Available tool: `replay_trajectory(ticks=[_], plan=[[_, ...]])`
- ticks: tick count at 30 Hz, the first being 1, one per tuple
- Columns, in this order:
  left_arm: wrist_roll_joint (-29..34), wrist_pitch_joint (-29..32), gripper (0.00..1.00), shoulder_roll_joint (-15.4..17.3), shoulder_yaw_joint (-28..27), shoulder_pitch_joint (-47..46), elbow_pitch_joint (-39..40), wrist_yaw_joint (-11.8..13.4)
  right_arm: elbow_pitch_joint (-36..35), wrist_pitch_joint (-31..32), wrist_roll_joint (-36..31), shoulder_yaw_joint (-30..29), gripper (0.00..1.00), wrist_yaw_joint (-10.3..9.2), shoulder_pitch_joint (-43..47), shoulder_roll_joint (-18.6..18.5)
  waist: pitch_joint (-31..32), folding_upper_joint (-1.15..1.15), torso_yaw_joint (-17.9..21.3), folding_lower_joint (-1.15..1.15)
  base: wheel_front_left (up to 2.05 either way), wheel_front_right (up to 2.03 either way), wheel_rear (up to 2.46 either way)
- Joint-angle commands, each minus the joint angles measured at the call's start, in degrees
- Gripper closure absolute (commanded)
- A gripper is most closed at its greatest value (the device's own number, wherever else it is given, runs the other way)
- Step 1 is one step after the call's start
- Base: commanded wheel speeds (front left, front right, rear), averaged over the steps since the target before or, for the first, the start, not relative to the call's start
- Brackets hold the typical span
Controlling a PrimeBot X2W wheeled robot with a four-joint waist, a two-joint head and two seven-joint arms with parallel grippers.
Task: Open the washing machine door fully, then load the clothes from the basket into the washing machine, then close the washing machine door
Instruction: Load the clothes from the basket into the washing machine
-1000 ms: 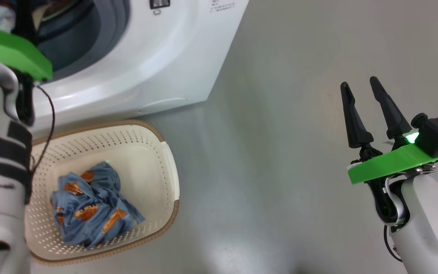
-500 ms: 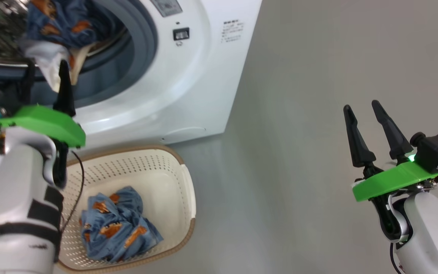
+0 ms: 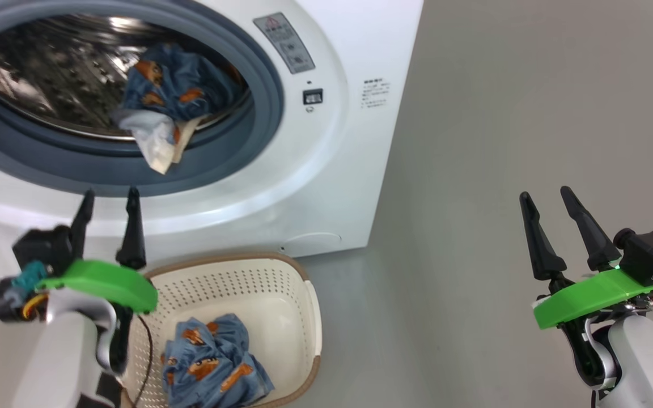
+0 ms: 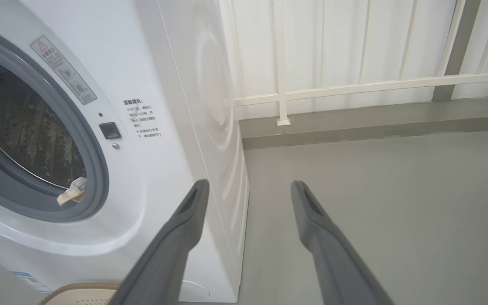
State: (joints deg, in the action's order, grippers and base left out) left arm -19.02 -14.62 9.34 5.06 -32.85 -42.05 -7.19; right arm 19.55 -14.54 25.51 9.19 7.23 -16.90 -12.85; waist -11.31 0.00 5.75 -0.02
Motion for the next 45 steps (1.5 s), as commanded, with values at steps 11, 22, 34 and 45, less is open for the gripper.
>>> replay_trajectory(ticks=[11, 22, 34, 45], plan=[[0.08, -0.38, 0.0, 0.59, -2.86, 9.27, 10.21, 0.56, -1.15, -0.46, 0.89, 0.69, 0.0, 0.25, 2.08, -1.89, 4.37, 0.0, -2.89, 0.02, 0.0, 0.0, 0.0], [0.51, -0.38, 0.0, -0.07, -3.86, 18.02, 18.18, 1.95, -1.02, -0.46, 1.0, 0.7, 0.0, 0.25, 4.01, -2.35, 6.71, 0.0, -3.28, 0.02, 0.0, 0.0, 0.0], [0.0, 0.01, 0.0, -0.28, -3.12, 19.16, 19.73, 2.68, -0.81, -0.46, 1.05, 1.66, 0.0, 0.25, 4.05, -2.84, 6.86, 0.0, -3.35, 0.02, 0.0, 0.0, 0.0], [-0.42, 0.53, 0.0, -0.56, -2.19, 19.09, 19.59, 3.11, -0.67, -0.46, 1.32, 2.1, 0.0, 0.25, 3.64, -3.27, 6.12, 0.0, -3.12, 0.02, 0.0, 0.0, 0.0]])
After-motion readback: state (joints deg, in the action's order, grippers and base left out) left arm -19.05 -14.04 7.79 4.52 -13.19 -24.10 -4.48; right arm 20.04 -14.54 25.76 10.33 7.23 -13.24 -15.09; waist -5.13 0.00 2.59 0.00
